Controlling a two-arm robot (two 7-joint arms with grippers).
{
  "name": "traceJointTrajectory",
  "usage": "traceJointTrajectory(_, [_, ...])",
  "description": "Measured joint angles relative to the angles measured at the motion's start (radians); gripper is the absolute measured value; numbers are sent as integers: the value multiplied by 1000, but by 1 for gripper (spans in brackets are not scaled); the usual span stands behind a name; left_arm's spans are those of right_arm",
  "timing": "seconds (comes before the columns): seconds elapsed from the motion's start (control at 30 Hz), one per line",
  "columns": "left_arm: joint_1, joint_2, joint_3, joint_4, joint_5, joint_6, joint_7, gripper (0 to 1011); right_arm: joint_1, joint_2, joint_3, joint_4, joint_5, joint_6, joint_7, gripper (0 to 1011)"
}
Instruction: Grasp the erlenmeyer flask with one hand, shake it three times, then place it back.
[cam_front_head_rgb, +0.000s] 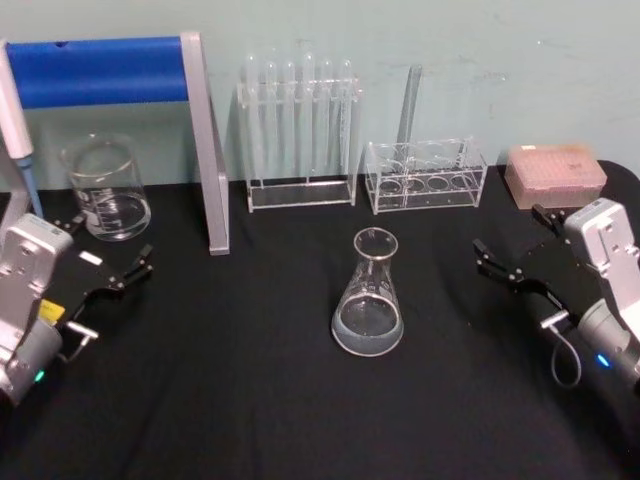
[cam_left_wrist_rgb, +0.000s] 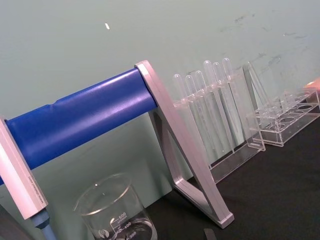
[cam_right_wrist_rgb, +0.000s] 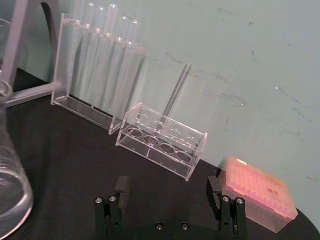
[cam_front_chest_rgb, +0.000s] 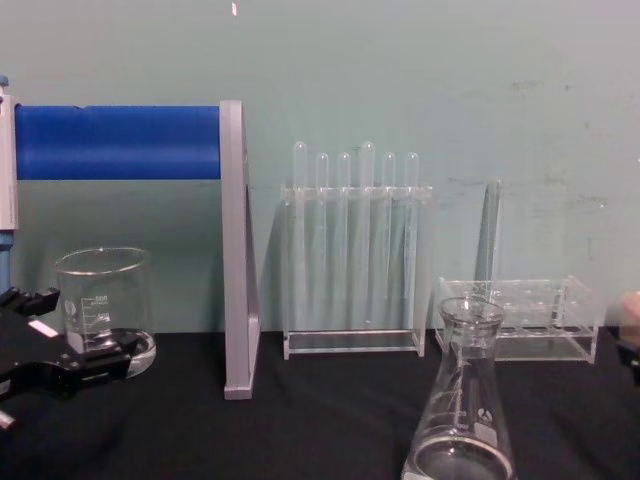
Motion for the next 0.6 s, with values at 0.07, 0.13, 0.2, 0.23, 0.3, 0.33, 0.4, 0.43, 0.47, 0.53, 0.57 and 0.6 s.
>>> traceJointTrajectory(0.07, [0, 0, 0, 0, 0, 0, 0, 1001, -16, 7, 11, -20, 7, -1, 11, 1000])
traceJointTrajectory(0.13, [0, 0, 0, 0, 0, 0, 0, 1001, -29, 13, 19, -35, 15, -1, 19, 1000])
traceJointTrajectory(0.2, [0, 0, 0, 0, 0, 0, 0, 1001, -49, 19, 32, -58, 30, -2, 35, 1000])
traceJointTrajectory(0.23, [0, 0, 0, 0, 0, 0, 0, 1001, -56, 21, 36, -65, 36, -2, 40, 1000])
traceJointTrajectory(0.3, [0, 0, 0, 0, 0, 0, 0, 1001, -74, 25, 46, -87, 55, -5, 59, 1000])
traceJointTrajectory(0.33, [0, 0, 0, 0, 0, 0, 0, 1001, -80, 26, 49, -94, 62, -5, 66, 1000])
traceJointTrajectory(0.4, [0, 0, 0, 0, 0, 0, 0, 1001, -98, 28, 58, -115, 84, -8, 90, 1000])
traceJointTrajectory(0.43, [0, 0, 0, 0, 0, 0, 0, 1001, -103, 28, 61, -120, 90, -8, 97, 1000])
traceJointTrajectory(0.47, [0, 0, 0, 0, 0, 0, 0, 1001, -112, 27, 65, -132, 105, -9, 114, 1000])
traceJointTrajectory(0.53, [0, 0, 0, 0, 0, 0, 0, 1001, -122, 23, 70, -145, 128, -9, 139, 1000])
traceJointTrajectory(0.57, [0, 0, 0, 0, 0, 0, 0, 1001, -122, 23, 70, -145, 128, -9, 139, 1000])
traceJointTrajectory(0.6, [0, 0, 0, 0, 0, 0, 0, 1001, -125, 22, 71, -149, 134, -9, 149, 1000])
